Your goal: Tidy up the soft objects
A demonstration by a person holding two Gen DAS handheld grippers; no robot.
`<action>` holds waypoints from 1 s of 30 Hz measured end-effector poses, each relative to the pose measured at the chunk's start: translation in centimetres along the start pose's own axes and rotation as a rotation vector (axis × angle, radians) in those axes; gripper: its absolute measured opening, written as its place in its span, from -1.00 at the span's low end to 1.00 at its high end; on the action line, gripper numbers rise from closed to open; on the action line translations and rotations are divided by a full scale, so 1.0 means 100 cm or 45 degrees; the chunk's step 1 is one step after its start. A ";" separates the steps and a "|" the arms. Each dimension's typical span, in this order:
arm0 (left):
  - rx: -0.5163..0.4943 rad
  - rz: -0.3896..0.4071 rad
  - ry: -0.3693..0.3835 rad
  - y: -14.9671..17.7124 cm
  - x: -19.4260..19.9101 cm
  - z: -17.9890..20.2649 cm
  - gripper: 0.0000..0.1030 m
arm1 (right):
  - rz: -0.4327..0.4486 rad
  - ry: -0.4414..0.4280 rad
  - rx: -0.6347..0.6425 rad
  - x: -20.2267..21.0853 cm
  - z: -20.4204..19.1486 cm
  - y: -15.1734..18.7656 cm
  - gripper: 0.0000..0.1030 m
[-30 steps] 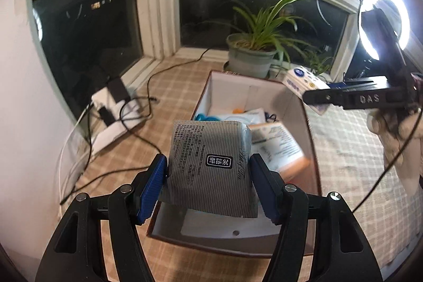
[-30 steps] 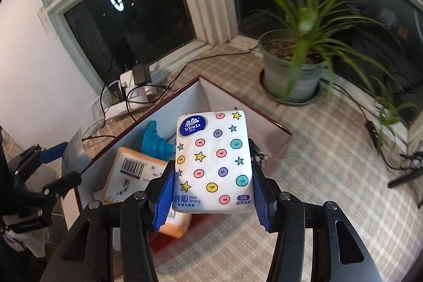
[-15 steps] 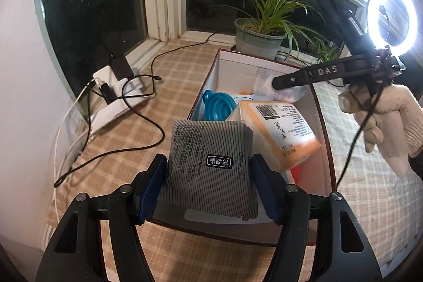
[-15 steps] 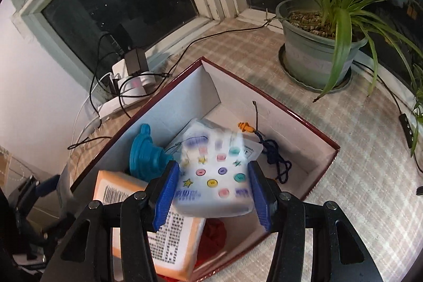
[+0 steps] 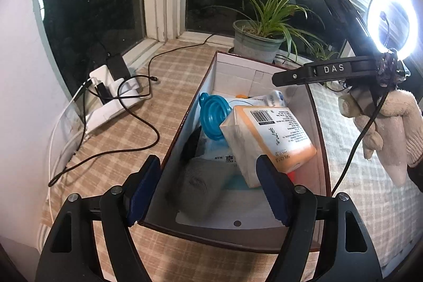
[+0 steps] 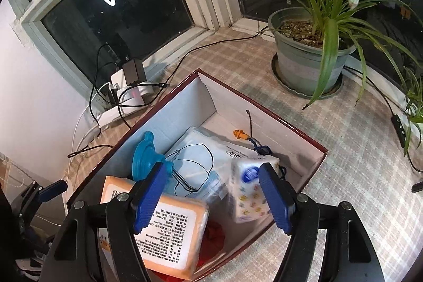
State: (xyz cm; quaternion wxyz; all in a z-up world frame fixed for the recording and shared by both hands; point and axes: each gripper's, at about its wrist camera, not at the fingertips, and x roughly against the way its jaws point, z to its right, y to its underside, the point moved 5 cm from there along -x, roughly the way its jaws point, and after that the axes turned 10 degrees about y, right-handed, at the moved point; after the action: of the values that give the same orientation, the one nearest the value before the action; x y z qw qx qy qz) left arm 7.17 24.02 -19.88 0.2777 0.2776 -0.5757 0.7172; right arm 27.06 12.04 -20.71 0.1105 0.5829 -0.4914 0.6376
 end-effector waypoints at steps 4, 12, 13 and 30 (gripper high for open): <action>0.011 0.008 -0.003 0.000 0.003 -0.001 0.46 | 0.006 0.004 -0.001 0.004 0.001 0.001 0.33; 0.027 0.022 -0.010 0.002 0.013 0.001 0.46 | 0.045 0.026 0.017 0.022 0.000 0.009 0.33; 0.027 0.026 -0.012 0.002 0.015 0.003 0.46 | 0.050 0.028 0.019 0.026 -0.001 0.011 0.33; 0.039 0.133 -0.067 0.012 0.071 0.053 0.46 | 0.182 0.074 0.068 0.108 0.001 0.079 0.33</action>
State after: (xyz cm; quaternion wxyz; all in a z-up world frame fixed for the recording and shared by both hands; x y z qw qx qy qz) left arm 1.79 19.16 -14.57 0.2203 0.2703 -0.5855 0.7319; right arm 18.30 3.47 -15.47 0.0635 0.5304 -0.5111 0.6734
